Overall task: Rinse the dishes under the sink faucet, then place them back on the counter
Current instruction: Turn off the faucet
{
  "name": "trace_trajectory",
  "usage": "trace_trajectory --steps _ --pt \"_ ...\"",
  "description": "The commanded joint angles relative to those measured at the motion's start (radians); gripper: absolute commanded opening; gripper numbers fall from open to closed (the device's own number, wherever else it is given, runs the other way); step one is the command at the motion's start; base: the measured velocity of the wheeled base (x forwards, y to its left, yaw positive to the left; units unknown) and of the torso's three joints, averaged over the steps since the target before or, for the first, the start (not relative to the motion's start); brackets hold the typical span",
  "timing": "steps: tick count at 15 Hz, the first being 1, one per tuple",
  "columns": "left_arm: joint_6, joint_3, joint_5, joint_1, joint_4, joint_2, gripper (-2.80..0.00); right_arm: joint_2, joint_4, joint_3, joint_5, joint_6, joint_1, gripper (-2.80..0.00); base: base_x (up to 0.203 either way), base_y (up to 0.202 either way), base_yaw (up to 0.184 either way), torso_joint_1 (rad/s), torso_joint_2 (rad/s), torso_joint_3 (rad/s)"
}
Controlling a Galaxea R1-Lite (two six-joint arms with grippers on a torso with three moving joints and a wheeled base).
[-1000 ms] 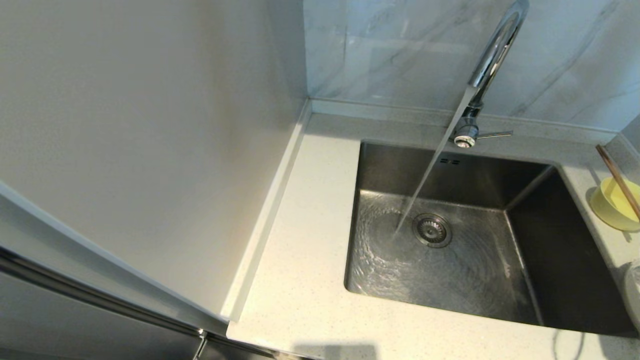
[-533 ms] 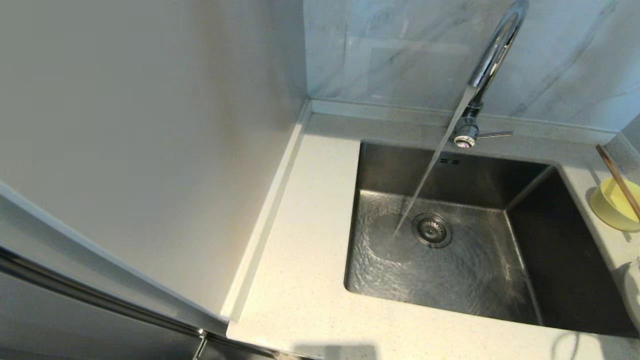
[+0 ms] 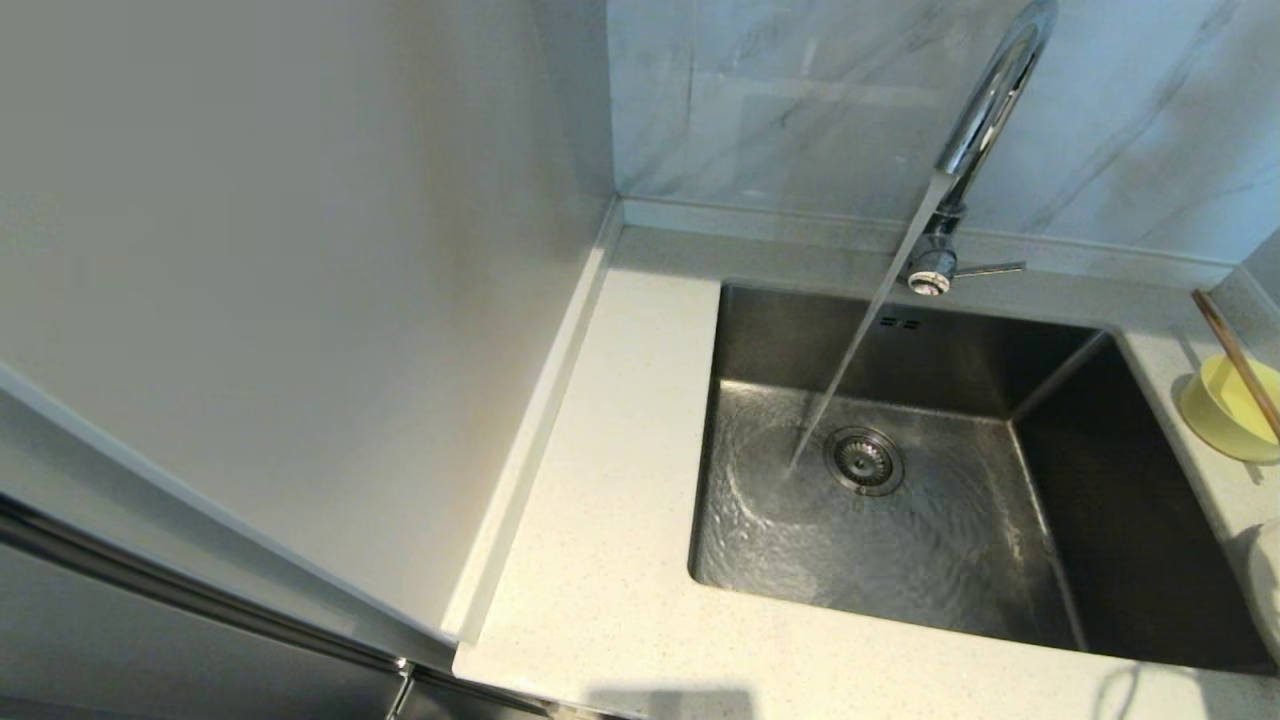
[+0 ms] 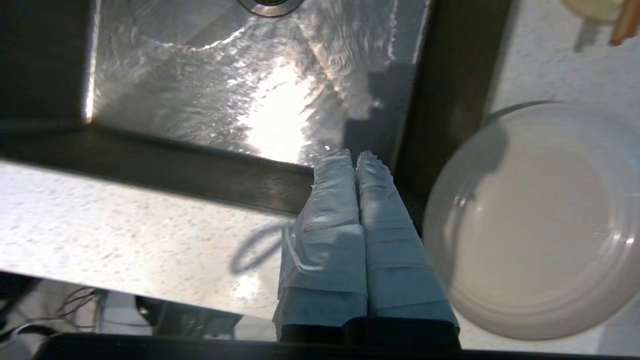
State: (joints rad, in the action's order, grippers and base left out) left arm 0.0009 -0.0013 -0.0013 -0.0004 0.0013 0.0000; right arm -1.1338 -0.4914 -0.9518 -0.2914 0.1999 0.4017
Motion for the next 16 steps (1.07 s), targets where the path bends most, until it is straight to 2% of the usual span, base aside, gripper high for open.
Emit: trace_trajectory --steps 1,5,9,11,13,16 --pt "-0.001 0.000 0.000 0.000 0.000 0.000 -2.80 -0.004 -0.021 -0.014 -0.010 0.000 0.000 -2.80 0.000 0.000 0.000 0.000 0.00 0.000" --pt "-0.001 0.001 0.000 0.000 0.000 0.000 -2.80 -0.047 -0.021 -0.031 -0.012 -0.001 -0.004 -2.80 0.000 0.000 0.000 0.000 0.00 0.000" --pt "-0.001 0.000 0.000 0.000 0.000 0.000 -2.80 -0.169 -0.023 -0.104 0.013 -0.002 -0.080 -2.80 0.000 0.000 0.000 0.000 0.00 0.000" --pt "-0.001 0.000 0.000 -0.001 0.000 0.000 -2.80 -0.234 -0.021 -0.178 0.060 -0.026 -0.104 -2.80 0.000 0.000 0.000 0.000 0.00 0.000" --pt "-0.001 0.000 0.000 0.000 0.000 0.000 -2.80 -0.251 -0.018 -0.200 0.106 -0.036 -0.176 -2.80 0.000 0.000 0.000 0.000 0.00 0.000" --pt "-0.001 0.000 0.000 -0.001 0.000 0.000 -2.80 -0.347 0.031 -0.232 0.267 -0.049 -0.326 -2.80 0.000 0.000 0.000 0.000 0.00 0.000"
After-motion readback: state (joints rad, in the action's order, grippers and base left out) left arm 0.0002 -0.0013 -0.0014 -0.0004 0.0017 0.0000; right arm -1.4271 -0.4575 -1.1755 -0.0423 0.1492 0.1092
